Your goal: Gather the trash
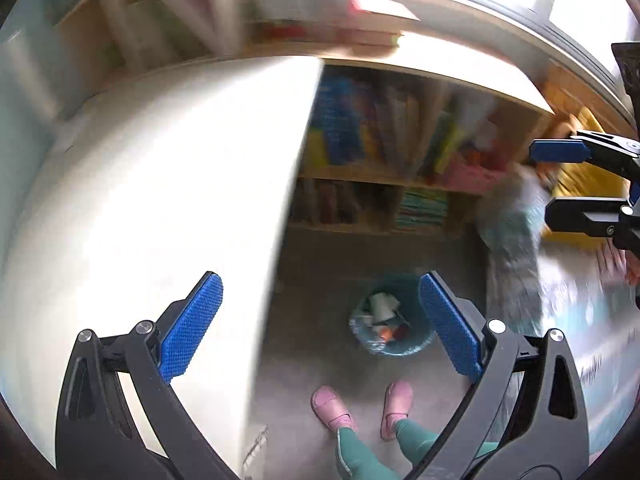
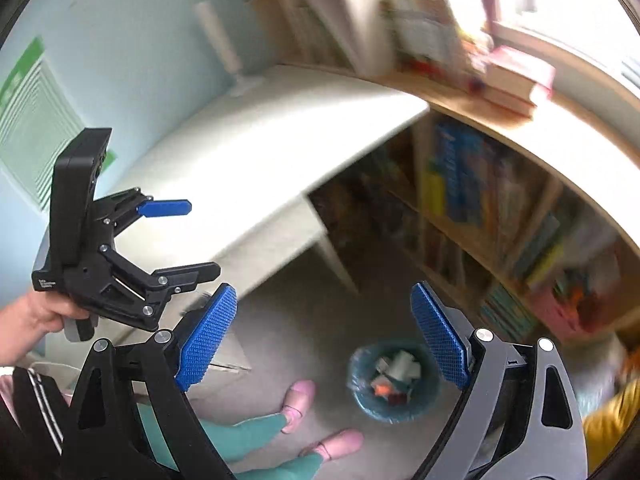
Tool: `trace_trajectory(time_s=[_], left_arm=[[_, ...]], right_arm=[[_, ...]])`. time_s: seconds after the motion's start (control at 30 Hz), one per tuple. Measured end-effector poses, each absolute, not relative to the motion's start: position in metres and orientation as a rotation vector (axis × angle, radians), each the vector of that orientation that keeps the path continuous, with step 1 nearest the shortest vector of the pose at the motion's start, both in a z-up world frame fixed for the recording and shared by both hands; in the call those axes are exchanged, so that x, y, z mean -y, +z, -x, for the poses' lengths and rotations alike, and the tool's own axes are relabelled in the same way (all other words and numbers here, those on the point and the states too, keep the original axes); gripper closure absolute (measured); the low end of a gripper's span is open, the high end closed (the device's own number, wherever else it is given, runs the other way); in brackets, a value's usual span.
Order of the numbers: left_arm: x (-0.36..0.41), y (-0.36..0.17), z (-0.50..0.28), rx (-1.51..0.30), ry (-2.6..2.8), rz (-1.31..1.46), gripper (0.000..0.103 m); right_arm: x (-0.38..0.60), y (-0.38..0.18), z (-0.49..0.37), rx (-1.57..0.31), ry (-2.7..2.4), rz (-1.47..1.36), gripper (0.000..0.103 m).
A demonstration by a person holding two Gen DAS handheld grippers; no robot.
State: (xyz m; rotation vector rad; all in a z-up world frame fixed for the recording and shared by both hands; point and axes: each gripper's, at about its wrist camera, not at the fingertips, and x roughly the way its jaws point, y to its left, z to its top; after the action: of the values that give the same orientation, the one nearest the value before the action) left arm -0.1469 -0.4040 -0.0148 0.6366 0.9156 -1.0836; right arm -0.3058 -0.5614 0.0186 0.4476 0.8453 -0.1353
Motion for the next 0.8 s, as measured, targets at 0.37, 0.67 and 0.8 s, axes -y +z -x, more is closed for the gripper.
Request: trace_trajectory(time_s=[0.37, 0.67, 0.8], left_arm=[[0.218, 0.012, 0.06, -0.958, -0.533, -0.21, 0.007], [0.078, 0.011, 0.027, -0.943, -0.209, -0.015, 0.007], [0.044, 0.008, 0.017, -0.942, -0.122, -0.015, 0.007]], right_arm=[[0.454, 0.046, 0.157, -0.87, 0.265, -0.222, 0.015], [0.335, 0.044, 0.06, -0.897, 0.51, -0.089, 0.015], [0.296, 0.044, 0.03, -0.901, 0.548, -0.045, 0.015]])
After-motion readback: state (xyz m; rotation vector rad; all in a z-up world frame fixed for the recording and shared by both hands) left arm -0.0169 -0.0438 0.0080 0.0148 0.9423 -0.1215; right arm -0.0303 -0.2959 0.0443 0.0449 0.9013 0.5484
